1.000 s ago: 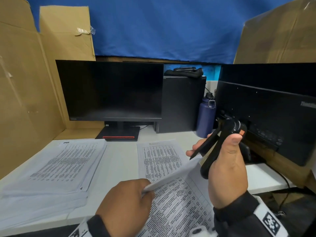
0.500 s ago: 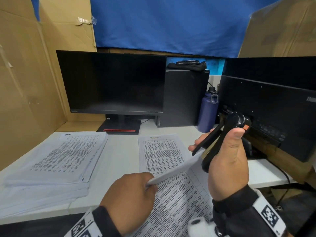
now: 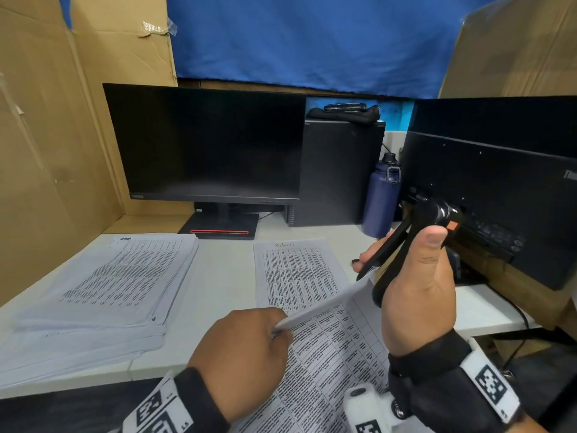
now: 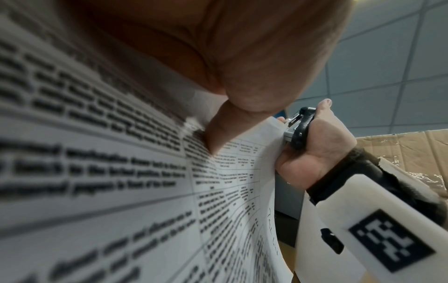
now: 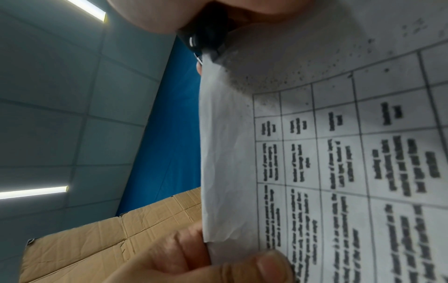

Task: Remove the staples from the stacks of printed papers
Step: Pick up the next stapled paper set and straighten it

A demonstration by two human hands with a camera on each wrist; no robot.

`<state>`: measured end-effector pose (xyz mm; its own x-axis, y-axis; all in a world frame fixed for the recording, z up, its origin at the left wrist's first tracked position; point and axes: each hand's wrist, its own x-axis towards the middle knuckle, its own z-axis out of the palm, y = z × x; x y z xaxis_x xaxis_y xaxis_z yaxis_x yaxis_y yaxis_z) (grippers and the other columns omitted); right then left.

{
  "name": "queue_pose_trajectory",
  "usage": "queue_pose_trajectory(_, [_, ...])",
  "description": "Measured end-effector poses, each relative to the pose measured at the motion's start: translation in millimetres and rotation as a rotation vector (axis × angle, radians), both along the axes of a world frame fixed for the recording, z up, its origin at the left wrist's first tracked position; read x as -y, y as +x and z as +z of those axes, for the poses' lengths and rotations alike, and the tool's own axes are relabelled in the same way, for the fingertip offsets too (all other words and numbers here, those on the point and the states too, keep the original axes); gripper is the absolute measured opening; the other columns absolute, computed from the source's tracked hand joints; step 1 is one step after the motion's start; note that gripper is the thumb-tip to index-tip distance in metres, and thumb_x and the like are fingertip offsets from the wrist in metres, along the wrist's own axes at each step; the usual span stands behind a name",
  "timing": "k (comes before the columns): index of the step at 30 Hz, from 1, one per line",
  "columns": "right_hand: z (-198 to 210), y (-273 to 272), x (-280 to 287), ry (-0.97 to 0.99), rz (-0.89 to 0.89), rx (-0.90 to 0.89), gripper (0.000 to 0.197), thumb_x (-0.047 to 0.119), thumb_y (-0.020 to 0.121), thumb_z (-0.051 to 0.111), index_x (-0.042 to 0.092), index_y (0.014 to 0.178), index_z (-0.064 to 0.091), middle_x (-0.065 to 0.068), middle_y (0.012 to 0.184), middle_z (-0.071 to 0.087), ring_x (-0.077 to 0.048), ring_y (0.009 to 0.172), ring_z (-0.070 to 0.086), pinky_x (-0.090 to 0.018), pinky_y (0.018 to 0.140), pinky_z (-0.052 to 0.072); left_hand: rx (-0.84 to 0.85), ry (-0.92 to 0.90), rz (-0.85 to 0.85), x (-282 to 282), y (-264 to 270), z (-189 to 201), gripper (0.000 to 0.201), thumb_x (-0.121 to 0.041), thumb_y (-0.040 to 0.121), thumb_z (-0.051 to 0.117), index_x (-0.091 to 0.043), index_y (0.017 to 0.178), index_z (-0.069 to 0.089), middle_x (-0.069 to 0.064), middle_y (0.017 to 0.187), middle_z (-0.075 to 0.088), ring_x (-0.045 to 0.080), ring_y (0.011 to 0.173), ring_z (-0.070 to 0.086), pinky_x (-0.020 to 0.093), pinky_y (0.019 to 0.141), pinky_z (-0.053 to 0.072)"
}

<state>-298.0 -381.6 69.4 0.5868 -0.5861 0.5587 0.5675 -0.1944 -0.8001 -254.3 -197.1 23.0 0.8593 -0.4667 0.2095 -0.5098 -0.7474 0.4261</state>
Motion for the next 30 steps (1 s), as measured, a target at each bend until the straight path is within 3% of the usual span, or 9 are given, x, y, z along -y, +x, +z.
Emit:
queue_pose_trajectory(5, [0.7,-3.4,-0.9,-0.028,-0.044,0.007,0.110,0.094,0.072,0.027,-0.009,0.095,0.057,-0.012,0.071,0.069,-0.014,0.058,0.068,-0.011,0.054,0.048,0.016,0.012,-0.008,2.1,-2.5,1.0,0.033,-0.046,0.100,0.047,-0.031,0.071,0.047,-0.007,0.065,0.056,0.009,0.066,0.056,0.020,0.056,0.036])
queue_pose_trajectory(10, [0.7,-0.8,3.1,-0.052,-0.091,-0.001,0.073,0.068,0.077,0.053,-0.004,0.090,0.056,-0.008,0.064,0.066,-0.012,0.050,0.064,-0.016,0.052,0.050,0.041,-0.005,-0.029,3.8,-4.8,-2.7,0.024,-0.047,0.100,0.046,-0.029,0.091,0.059,-0.006,0.071,0.061,0.011,0.074,0.063,0.024,0.065,0.046])
queue_pose_trajectory(14, [0.0,-0.7,4.9,-0.118,-0.126,-0.026,0.059,0.062,0.081,0.063,0.004,0.088,0.058,-0.005,0.058,0.063,-0.014,0.046,0.061,-0.019,0.048,0.050,0.053,-0.031,-0.030,5.6,-8.2,-3.9,0.023,-0.046,0.100,0.046,-0.030,0.100,0.061,-0.008,0.073,0.062,0.011,0.079,0.064,0.025,0.070,0.049])
queue_pose_trajectory(17, [1.0,-1.8,7.0,-0.126,-0.133,-0.011,0.057,0.059,0.083,0.065,0.002,0.087,0.059,-0.003,0.054,0.062,-0.012,0.043,0.060,-0.018,0.045,0.047,0.059,-0.036,-0.029,7.2,-12.3,-3.3,0.022,-0.047,0.100,0.045,-0.031,0.102,0.060,-0.008,0.070,0.060,0.013,0.080,0.064,0.028,0.074,0.051])
queue_pose_trajectory(20, [6.7,-1.9,9.7,-0.160,-0.083,0.003,0.064,0.061,0.080,0.057,-0.003,0.088,0.056,-0.008,0.060,0.064,-0.012,0.048,0.062,-0.016,0.049,0.049,0.049,-0.036,-0.017,8.7,-12.6,-5.2,0.022,-0.048,0.100,0.045,-0.031,0.092,0.056,-0.006,0.064,0.053,0.015,0.077,0.063,0.028,0.070,0.048])
queue_pose_trajectory(23, [17.2,-0.7,17.2,-0.196,-0.023,0.010,0.060,0.055,0.083,0.060,-0.004,0.095,0.060,-0.009,0.076,0.070,-0.013,0.066,0.069,-0.017,0.063,0.053,0.008,-0.056,-0.005,7.7,-7.2,-5.5,0.030,-0.048,0.100,0.047,-0.032,0.075,0.049,-0.006,0.063,0.054,0.013,0.068,0.060,0.027,0.063,0.045])
queue_pose_trajectory(26, [25.0,1.5,41.0,-0.138,-0.054,0.023,0.048,0.051,0.085,0.063,0.004,0.098,0.062,-0.010,0.083,0.071,-0.024,0.078,0.070,-0.033,0.072,0.057,-0.079,-0.206,0.048,-3.9,11.8,-2.7,0.032,-0.041,0.099,0.055,-0.028,0.070,0.052,-0.006,0.057,0.055,0.009,0.055,0.053,0.028,0.056,0.040])
queue_pose_trajectory(27, [24.4,4.5,53.6,-0.102,-0.059,0.006,0.042,0.050,0.085,0.064,0.010,0.096,0.062,-0.012,0.083,0.070,-0.029,0.079,0.069,-0.041,0.073,0.056,-0.106,-0.298,0.080,-9.1,20.3,0.6,0.030,-0.038,0.098,0.058,-0.026,0.071,0.056,-0.003,0.056,0.056,0.013,0.054,0.054,0.032,0.056,0.043])
queue_pose_trajectory(30, [8.1,23.1,100.2,0.017,-0.094,-0.226,0.024,0.043,0.081,0.066,0.022,0.089,0.060,-0.012,0.084,0.068,-0.034,0.078,0.064,-0.043,0.069,0.051,-0.279,-0.631,0.220,-22.5,49.8,20.5,0.019,-0.026,0.098,0.065,-0.017,0.084,0.074,0.006,0.072,0.076,0.028,0.069,0.074,0.044,0.070,0.059])
